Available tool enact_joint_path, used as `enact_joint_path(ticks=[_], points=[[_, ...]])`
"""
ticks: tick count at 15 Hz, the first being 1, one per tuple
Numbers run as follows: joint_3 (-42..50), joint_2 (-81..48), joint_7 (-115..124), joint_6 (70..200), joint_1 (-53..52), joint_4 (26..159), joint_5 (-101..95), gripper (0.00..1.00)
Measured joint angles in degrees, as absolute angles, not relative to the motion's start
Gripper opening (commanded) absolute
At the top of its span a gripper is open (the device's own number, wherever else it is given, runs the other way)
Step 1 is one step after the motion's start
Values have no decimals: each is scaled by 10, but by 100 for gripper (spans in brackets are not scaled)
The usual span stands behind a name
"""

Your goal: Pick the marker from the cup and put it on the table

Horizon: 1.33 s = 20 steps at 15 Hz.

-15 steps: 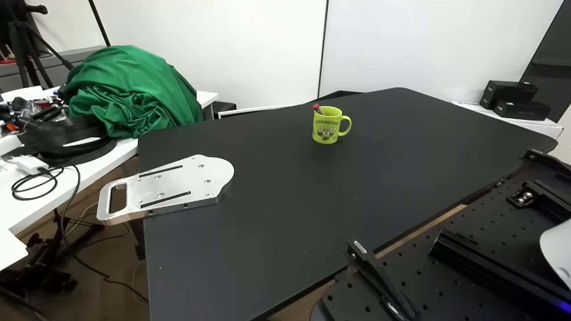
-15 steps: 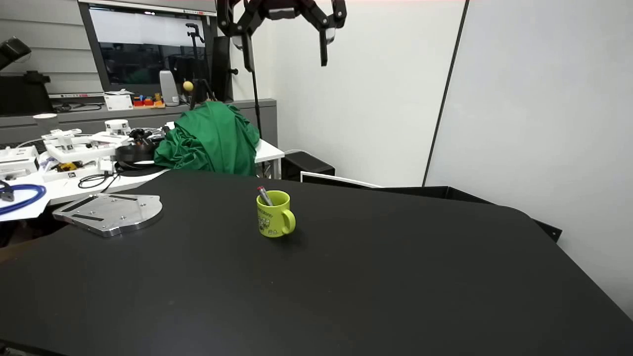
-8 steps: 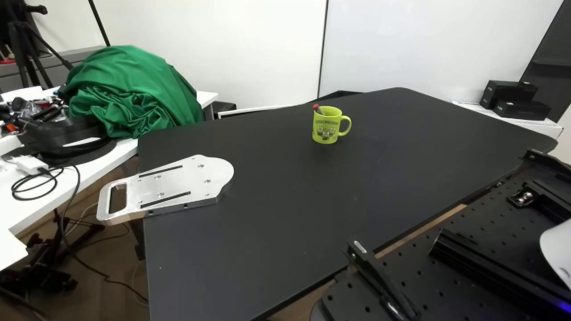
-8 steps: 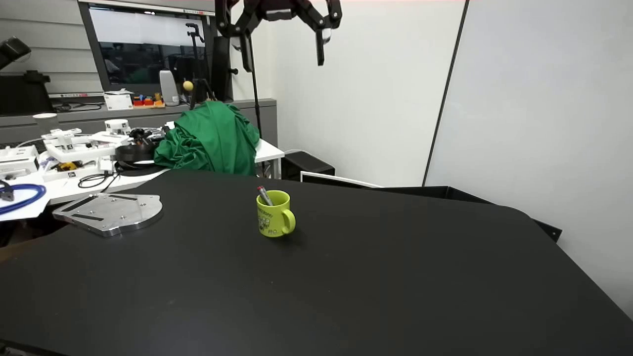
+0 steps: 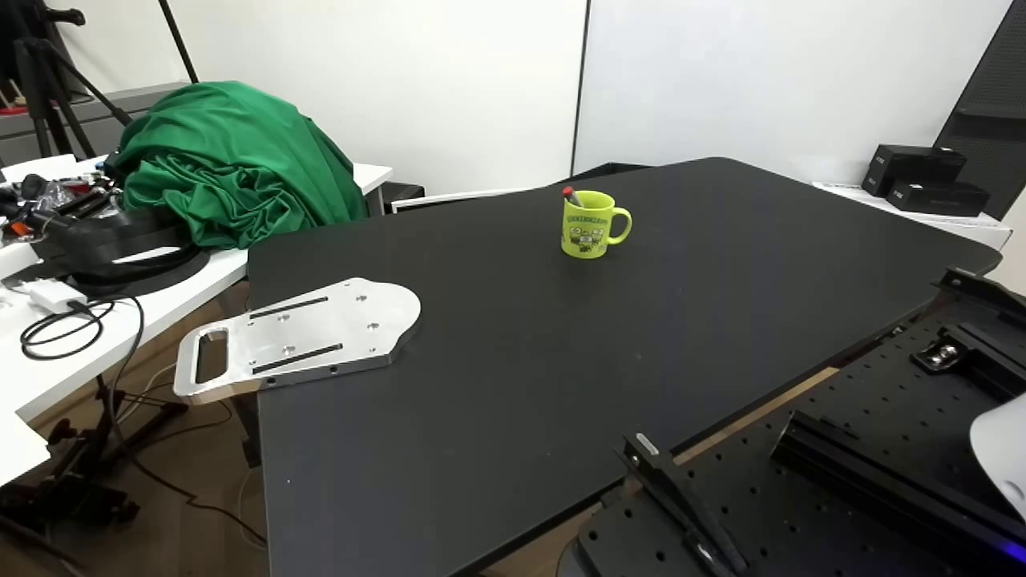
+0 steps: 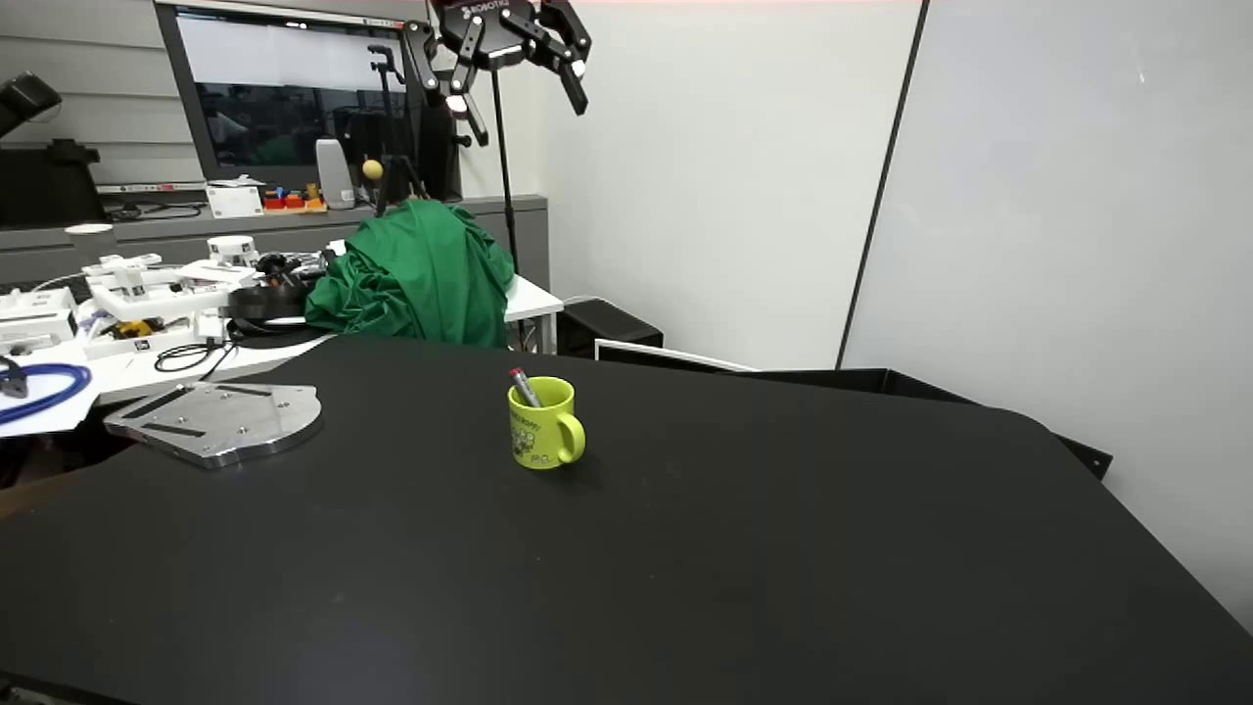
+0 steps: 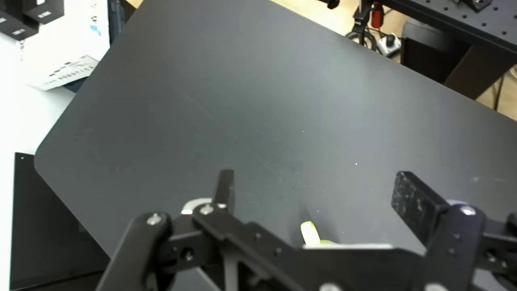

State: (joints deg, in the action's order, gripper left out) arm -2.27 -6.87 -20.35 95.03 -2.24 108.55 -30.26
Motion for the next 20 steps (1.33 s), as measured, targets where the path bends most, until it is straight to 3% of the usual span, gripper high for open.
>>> enact_joint_path(ticks=[12, 20], points=[[-38, -458, -220, 787, -105, 752, -520, 100], [-39, -580, -230, 738, -122, 640, -495, 100]])
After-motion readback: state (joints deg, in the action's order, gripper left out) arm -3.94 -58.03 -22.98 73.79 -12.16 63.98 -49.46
